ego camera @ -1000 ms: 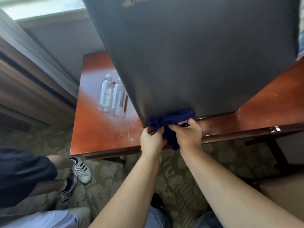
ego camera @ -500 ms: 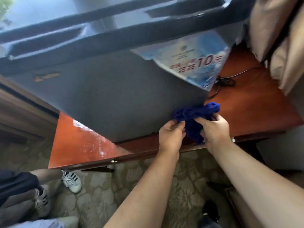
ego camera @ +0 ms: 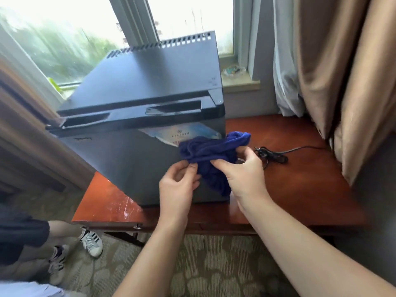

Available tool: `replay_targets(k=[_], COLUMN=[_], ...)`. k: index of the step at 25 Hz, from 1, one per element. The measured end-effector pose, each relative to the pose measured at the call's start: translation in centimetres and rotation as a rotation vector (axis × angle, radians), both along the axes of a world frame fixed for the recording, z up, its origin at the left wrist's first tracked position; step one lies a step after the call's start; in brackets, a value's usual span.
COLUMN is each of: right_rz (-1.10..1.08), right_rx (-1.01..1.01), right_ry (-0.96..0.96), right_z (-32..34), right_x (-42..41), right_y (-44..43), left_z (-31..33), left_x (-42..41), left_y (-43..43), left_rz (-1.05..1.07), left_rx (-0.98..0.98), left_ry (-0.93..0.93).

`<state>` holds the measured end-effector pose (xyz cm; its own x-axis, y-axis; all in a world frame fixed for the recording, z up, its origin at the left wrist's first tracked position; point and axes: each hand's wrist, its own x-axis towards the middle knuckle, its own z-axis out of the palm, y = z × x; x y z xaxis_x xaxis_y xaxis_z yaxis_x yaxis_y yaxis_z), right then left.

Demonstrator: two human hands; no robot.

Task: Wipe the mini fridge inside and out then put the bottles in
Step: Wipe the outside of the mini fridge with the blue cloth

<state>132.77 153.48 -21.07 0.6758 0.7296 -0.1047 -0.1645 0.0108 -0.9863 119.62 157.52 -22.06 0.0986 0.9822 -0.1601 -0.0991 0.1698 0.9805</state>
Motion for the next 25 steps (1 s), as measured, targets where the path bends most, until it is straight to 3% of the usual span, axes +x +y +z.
replay_targets(k=[8,11,14,16,20,25], right_rz=[0.019,0.07,0.264,0.337,0.294,0.24], right_rx=[0.262,0.342,0.051,-0.165,-0.252,-0.373], right_ry=[-0.346,-0.579,-1.03,-1.125,-1.102,-1.086], right_z=[12.6,15.5,16.4,16.0,17.0,18.2], right_x=[-1.3,-1.6,-0.3,0.3,0.2,0.8], right_y=[0.4,3.0,6.3,7.8,11.4,14.4], left_z=[12.9,15.2,16.3,16.3,16.3,17.9], left_x=[-1.1,-2.4,-4.7,-5.8,-5.0,-3.2], left_y=[1.8,4.2,8.1,10.0,13.4,19.0], left_rz=[-0.009,-0.039,-0.115,-0.249,-0.592,-0.704], left_rx=[0.645,0.85,0.861,0.807,0.913,0.94], left_ry=[0.065,0.247,0.816,1.071,1.07,1.146])
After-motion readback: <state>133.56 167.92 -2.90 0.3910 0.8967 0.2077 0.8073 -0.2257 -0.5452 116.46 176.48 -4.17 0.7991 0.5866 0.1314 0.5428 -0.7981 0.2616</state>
